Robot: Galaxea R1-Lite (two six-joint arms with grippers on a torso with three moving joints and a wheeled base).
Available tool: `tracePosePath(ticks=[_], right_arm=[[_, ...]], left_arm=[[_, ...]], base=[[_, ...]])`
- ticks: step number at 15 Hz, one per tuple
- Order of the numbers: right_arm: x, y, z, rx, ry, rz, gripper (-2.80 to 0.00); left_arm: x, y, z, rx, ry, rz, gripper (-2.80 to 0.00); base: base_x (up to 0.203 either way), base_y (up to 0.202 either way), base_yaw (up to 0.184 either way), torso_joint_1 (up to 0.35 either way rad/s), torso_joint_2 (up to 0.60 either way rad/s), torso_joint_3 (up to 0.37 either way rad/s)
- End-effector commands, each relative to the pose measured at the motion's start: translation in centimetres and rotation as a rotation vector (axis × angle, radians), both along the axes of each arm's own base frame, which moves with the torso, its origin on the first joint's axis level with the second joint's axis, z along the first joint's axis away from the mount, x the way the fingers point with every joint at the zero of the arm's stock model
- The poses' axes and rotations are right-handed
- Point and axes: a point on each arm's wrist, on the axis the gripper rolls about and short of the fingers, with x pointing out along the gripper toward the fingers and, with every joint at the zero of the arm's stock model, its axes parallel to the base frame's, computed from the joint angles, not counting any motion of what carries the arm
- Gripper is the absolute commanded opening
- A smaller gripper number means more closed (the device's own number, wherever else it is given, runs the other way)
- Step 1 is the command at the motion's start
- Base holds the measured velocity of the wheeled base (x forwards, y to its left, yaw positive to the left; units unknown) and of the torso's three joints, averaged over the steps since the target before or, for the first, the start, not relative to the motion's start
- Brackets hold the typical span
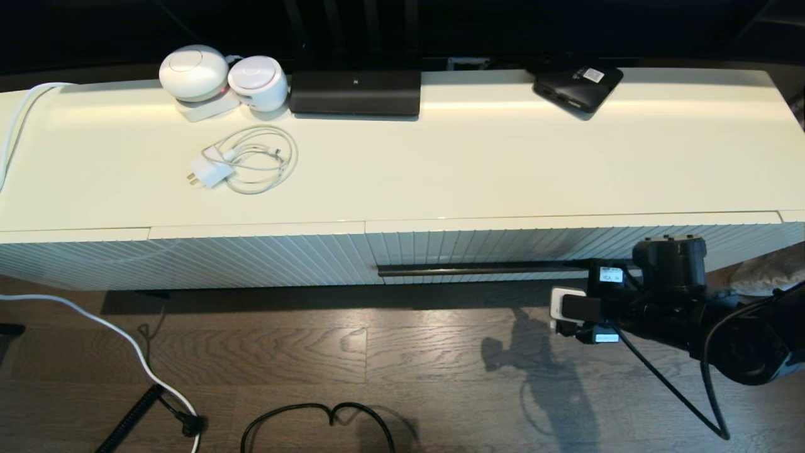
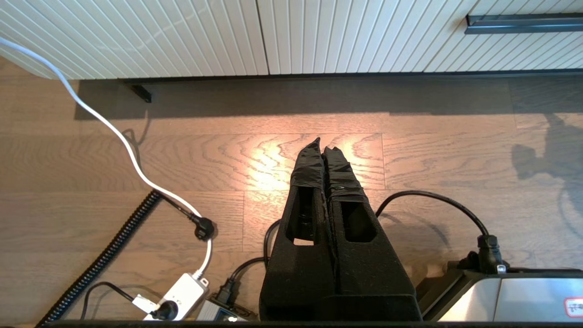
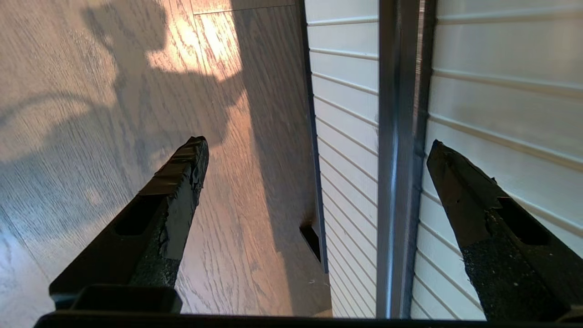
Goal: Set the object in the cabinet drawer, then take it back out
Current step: Open the drawer
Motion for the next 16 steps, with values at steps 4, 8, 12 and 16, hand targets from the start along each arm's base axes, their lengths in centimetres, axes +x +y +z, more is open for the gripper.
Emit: tracePosePath(ticks=[4, 8, 12, 16], right_arm=[[1.1, 0.2, -1.2, -0.010, 0.020, 0.003, 0.00], [1.4, 0.3, -1.3, -0.009, 0.019, 0.003, 0.00], [1.5, 0.3, -1.5, -0.011, 0.025, 0.005, 0.00], [0.2, 0.5, -1.2, -0.025, 0.065, 0.012, 0.00]], left_arm=[[0.0, 0.0, 0.0, -0.001, -0.001, 0.000, -2.80], [0.0, 0.0, 0.0, -0.001, -0.001, 0.000, -2.80], [0.0, 0.0, 0.0, -0.001, -0.001, 0.000, -2.80], [0.0, 0.0, 0.0, -0.001, -0.002, 0.000, -2.80]], base=[[0.000, 0.000, 0.000, 0.000, 0.00, 0.000], [0.000, 0.000, 0.000, 0.000, 0.00, 0.000], [0.000, 0.000, 0.000, 0.000, 0.00, 0.000], [0.000, 0.000, 0.000, 0.000, 0.00, 0.000]])
